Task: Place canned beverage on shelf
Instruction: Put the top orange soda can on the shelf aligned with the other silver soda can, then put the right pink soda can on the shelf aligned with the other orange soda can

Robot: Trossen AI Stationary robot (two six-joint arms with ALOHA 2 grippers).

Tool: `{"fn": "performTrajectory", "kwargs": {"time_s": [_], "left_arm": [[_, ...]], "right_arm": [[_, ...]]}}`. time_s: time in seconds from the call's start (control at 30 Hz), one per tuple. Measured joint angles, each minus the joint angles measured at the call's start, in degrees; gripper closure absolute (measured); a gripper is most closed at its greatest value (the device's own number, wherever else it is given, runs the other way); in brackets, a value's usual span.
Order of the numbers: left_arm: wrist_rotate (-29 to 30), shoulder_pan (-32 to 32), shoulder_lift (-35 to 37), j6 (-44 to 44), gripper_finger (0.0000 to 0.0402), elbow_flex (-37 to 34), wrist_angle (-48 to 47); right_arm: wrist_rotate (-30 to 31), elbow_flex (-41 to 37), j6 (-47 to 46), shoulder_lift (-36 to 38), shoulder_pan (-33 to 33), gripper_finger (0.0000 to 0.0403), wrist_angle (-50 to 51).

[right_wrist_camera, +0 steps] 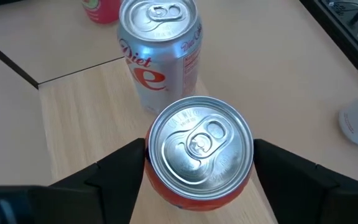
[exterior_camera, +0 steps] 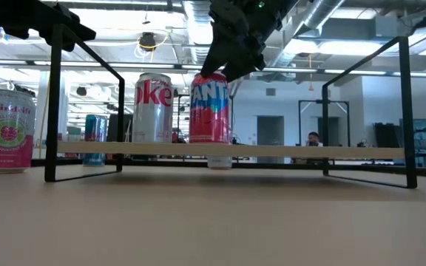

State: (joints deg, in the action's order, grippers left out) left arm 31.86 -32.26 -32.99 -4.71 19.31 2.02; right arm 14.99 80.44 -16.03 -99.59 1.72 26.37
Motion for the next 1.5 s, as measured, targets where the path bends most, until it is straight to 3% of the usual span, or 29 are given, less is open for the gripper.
{"fn": "performTrajectory", "kwargs": {"time_s": [0.4,0.67,0.83,1.03,1.33,1.5], "left_arm": [[0.0,0.0,0.0,0.0,0.0174,0.0,0.0],[0.0,0.0,0.0,0.0,0.0174,0.0,0.0],[0.0,0.0,0.0,0.0,0.0174,0.0,0.0],[0.0,0.0,0.0,0.0,0.0174,0.0,0.0],[0.0,0.0,0.0,0.0,0.0174,0.0,0.0],[0.0,0.0,0.0,0.0,0.0174,0.0,0.0]], "right_arm": [[-0.1,0.2,0.5,2.3,-1.6,0.0063,-2.6],[0.0,0.1,0.7,11.1,-2.5,0.0063,1.7],[-0.8,0.2,-8.0,21.0,0.0,0.0070,14.4],[-4.4,0.1,-25.9,30.1,7.4,0.0073,33.8],[2.7,0.1,-48.4,34.6,18.8,0.0074,63.4],[2.9,-1.5,-49.8,36.6,21.6,0.0074,62.4]]}}
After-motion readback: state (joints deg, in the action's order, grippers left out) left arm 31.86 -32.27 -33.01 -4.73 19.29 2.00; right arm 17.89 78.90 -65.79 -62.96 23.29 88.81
